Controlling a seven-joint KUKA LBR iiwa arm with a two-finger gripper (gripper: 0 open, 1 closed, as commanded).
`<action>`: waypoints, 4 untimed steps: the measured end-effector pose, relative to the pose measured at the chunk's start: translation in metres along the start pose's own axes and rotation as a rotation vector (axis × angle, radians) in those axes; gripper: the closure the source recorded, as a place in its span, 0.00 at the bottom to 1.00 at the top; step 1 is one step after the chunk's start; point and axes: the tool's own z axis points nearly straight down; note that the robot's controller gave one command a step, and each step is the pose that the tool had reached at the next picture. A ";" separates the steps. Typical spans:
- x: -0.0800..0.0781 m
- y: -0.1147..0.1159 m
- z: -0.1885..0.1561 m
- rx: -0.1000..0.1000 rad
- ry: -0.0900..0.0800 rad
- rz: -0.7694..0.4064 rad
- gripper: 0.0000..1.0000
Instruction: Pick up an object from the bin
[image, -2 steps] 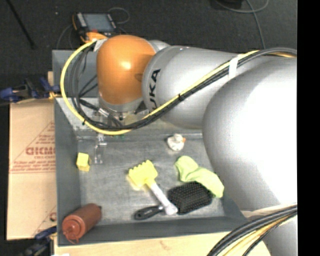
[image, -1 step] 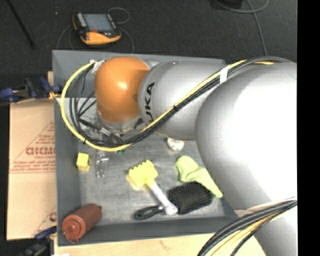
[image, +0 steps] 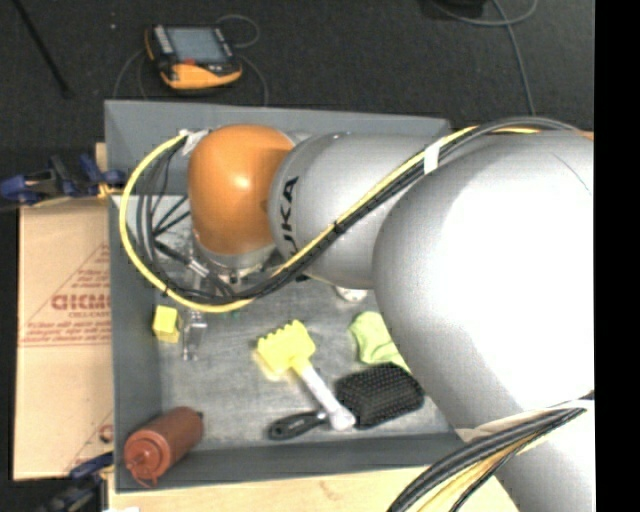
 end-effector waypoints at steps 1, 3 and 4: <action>0.008 -0.003 -0.008 0.002 -0.001 0.022 0.00; -0.023 -0.006 0.025 0.001 -0.006 -0.535 0.00; -0.019 0.003 0.026 0.002 -0.004 -0.805 0.00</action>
Offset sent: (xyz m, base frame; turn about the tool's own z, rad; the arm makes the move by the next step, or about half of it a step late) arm -0.0002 -0.0018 -0.0445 -0.8196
